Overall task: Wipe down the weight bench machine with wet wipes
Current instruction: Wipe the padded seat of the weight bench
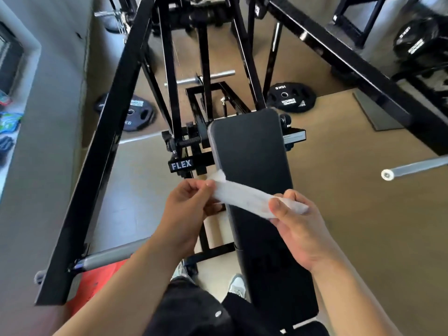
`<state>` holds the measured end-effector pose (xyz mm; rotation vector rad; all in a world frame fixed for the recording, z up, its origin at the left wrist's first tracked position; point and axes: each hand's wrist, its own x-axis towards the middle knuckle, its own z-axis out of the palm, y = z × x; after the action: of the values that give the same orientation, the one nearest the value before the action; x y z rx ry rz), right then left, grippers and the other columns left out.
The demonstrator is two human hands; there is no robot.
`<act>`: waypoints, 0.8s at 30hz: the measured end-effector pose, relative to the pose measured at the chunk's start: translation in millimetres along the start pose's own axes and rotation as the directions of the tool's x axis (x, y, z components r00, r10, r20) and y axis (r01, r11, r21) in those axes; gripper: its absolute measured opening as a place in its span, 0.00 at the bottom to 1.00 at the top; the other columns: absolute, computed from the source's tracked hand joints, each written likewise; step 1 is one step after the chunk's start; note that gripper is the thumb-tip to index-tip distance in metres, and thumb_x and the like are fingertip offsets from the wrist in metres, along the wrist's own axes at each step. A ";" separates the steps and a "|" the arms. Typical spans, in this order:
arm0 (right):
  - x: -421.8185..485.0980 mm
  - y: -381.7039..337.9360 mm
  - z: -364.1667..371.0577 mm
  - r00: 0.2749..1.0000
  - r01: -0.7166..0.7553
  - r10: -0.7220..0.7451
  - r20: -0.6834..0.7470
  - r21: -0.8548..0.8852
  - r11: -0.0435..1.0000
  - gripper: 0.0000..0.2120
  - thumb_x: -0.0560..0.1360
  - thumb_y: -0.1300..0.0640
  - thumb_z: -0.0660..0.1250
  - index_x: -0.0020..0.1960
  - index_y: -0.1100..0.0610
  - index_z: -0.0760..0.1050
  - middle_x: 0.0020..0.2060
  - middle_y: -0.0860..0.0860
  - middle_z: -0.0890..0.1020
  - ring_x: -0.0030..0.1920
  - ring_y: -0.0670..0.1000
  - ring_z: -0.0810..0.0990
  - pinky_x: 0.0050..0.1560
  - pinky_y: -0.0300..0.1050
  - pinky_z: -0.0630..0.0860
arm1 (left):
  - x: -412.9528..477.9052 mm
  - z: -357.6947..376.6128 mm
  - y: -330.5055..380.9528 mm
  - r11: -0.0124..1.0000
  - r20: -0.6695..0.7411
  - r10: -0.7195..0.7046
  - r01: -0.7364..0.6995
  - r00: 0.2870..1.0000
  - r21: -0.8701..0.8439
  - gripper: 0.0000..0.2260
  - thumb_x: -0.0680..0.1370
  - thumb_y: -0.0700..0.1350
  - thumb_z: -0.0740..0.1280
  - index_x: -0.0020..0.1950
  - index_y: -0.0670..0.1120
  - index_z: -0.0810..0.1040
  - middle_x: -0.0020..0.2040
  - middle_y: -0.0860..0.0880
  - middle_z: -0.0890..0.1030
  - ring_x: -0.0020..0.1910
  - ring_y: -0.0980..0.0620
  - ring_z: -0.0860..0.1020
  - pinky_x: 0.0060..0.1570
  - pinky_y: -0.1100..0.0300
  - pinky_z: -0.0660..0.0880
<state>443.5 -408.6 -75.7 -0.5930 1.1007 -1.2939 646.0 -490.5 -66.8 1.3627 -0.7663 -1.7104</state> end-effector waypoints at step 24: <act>282.2 50.8 -31.7 0.804 -0.150 -0.339 -0.489 -0.718 0.679 0.24 0.75 0.38 0.72 0.41 0.55 0.67 0.34 0.52 0.73 0.33 0.58 0.74 0.34 0.58 0.78 | 298.8 20.4 42.5 0.508 0.187 0.296 -0.320 0.937 0.800 0.10 0.81 0.60 0.67 0.56 0.56 0.77 0.40 0.52 0.82 0.35 0.53 0.80 0.34 0.53 0.80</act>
<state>412.1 -657.3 -218.4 -0.8740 2.2107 -1.1119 605.9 -771.5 -171.4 1.6394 -1.8786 -1.0622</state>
